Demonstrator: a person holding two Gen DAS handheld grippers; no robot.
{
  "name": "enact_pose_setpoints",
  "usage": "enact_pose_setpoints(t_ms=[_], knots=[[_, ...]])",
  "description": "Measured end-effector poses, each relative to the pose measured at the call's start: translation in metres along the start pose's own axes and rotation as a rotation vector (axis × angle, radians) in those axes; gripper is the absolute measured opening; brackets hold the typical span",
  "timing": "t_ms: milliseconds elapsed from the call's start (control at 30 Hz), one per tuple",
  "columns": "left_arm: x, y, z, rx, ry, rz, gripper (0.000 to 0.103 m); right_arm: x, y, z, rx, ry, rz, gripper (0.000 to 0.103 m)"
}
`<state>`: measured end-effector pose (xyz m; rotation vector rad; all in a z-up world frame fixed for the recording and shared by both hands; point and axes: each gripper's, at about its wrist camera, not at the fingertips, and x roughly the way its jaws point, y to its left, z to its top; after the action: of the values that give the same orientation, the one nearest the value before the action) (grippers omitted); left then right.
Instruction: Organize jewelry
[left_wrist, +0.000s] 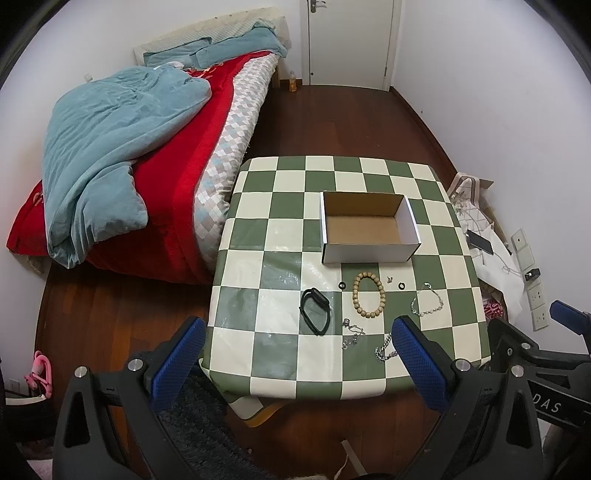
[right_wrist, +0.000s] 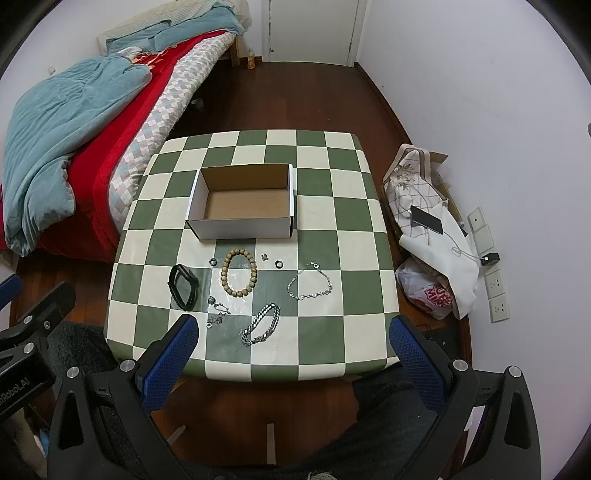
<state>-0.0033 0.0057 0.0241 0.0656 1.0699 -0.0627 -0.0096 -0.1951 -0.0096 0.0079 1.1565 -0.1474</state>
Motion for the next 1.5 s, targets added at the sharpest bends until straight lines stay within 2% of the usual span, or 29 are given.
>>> enact_pose_setpoints(t_ms=[1033, 1500], knots=[[-0.01, 0.002, -0.015, 0.009, -0.02, -0.002, 0.103, -0.005, 0.0, 0.001, -0.001, -0.001, 0.001, 0.103], [-0.007, -0.001, -0.008, 0.007, -0.015, 0.001, 0.103, -0.008, 0.001, 0.002, -0.003, 0.004, -0.003, 0.103]])
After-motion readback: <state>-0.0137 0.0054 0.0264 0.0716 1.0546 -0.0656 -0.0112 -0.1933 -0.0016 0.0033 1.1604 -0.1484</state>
